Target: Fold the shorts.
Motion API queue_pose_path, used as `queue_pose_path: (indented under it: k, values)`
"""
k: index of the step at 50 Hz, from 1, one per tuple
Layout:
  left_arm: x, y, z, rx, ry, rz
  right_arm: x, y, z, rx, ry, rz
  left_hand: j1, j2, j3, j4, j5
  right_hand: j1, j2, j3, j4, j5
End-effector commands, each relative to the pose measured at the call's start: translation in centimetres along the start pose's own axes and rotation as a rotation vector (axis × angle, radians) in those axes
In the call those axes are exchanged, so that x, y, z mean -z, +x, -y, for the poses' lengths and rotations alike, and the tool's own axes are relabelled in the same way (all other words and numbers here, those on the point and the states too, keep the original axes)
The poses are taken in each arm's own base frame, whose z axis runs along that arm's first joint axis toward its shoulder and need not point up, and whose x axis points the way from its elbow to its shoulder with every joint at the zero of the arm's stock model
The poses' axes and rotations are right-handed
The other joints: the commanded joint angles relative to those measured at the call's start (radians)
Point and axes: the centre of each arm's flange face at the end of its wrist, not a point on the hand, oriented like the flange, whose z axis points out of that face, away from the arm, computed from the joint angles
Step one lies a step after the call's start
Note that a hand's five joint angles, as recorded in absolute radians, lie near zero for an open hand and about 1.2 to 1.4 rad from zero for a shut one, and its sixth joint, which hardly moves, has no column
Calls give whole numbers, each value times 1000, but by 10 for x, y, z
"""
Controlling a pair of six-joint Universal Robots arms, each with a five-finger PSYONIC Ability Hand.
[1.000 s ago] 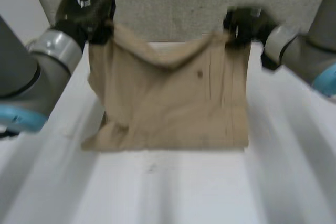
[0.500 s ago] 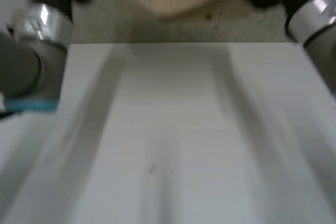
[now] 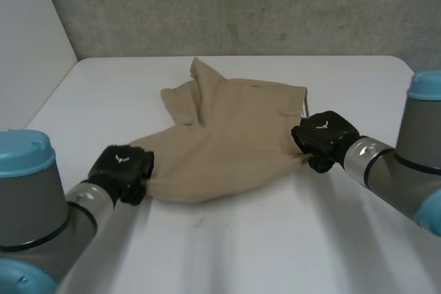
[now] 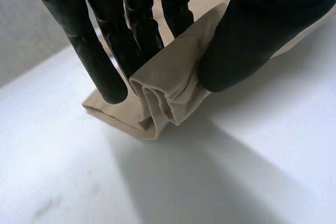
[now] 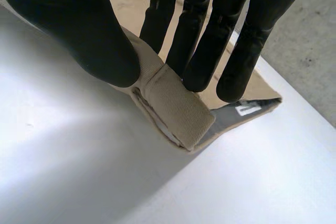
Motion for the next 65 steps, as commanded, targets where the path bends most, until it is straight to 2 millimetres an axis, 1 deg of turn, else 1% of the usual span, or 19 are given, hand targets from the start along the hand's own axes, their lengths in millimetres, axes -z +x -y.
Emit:
queue_pose_path:
  k: [1, 4, 7, 20, 23, 31, 33, 36, 38, 39, 45, 46, 49, 50, 53, 55, 59, 61, 65]
  values:
    - [25, 10, -18, -3, -131, -54, 29, -17, -6, 5, -61, 44, 276, 197, 204, 196, 256, 417, 221, 216, 203, 234]
    - [32, 14, -22, -11, -159, -68, 35, -21, -10, 13, -97, 70, 276, 197, 204, 196, 256, 417, 221, 216, 203, 234]
    - [44, 14, -22, -11, -184, -77, 61, -34, -18, 85, -215, 166, 276, 197, 204, 196, 256, 417, 221, 216, 203, 234]
    - [112, 16, -6, -15, -213, -114, 127, -63, -31, 230, -386, 376, 276, 197, 204, 196, 256, 417, 221, 216, 203, 234]
    - [129, 23, -9, -37, -216, -146, 137, -69, -35, 244, -411, 418, 276, 197, 204, 196, 256, 417, 221, 216, 203, 234]
    - [137, 32, -17, -55, -241, -189, 139, -75, -42, 276, -410, 436, 276, 197, 204, 196, 256, 417, 221, 216, 203, 234]
    - [137, 32, -17, -55, -244, -191, 136, -74, -42, 281, -393, 425, 156, 78, 85, 77, 137, 417, 221, 216, 203, 234]
    - [134, 32, -15, -57, -233, -189, 132, -73, -41, 291, -359, 406, -315, -394, -387, -395, -335, 417, 221, 216, 203, 234]
    - [133, 32, -14, -59, -229, -187, 129, -72, -40, 290, -336, 393, -451, -529, -522, -530, -470, 417, 221, 216, 203, 234]
    - [129, 31, -11, -62, -213, -181, 128, -72, -39, 290, -329, 389, -618, -696, -689, -697, -637, 417, 221, 216, 203, 234]
    - [110, 22, 21, -105, -53, -127, 124, -71, -38, 295, -291, 370, -702, -780, -773, -781, -721, 417, 221, 216, 203, 234]
    - [101, 15, 38, -124, 36, -88, 124, -71, -38, 296, -289, 368, -713, -792, -785, -793, -733, 417, 221, 216, 203, 234]
    - [88, 6, 54, -130, 117, -39, 122, -70, -38, 293, -278, 357, -713, -792, -785, -793, -733, 417, 221, 216, 203, 234]
    - [75, 2, 59, -134, 152, -18, 121, -70, -38, 290, -277, 354, -710, -789, -782, -790, -730, 417, 221, 216, 203, 234]
    - [61, 0, 62, -139, 176, -6, 121, -70, -37, 286, -272, 349, -710, -789, -782, -790, -730, 417, 221, 216, 203, 234]
    - [33, -2, 69, -154, 216, 12, 120, -70, -37, 284, -268, 344, -713, -792, -785, -793, -733, 417, 221, 216, 203, 234]
    - [7, -2, 69, -175, 216, 13, 119, -70, -38, 279, -265, 338, -713, -792, -785, -793, -733, 417, 221, 216, 203, 234]
    - [-22, 0, 66, -223, 183, 1, 118, -70, -38, 277, -261, 335, -707, -786, -779, -787, -727, 417, 221, 216, 203, 234]
    - [-62, 5, 55, -302, 133, -31, 117, -69, -38, 281, -253, 328, -696, -775, -767, -776, -715, 417, 221, 216, 203, 234]
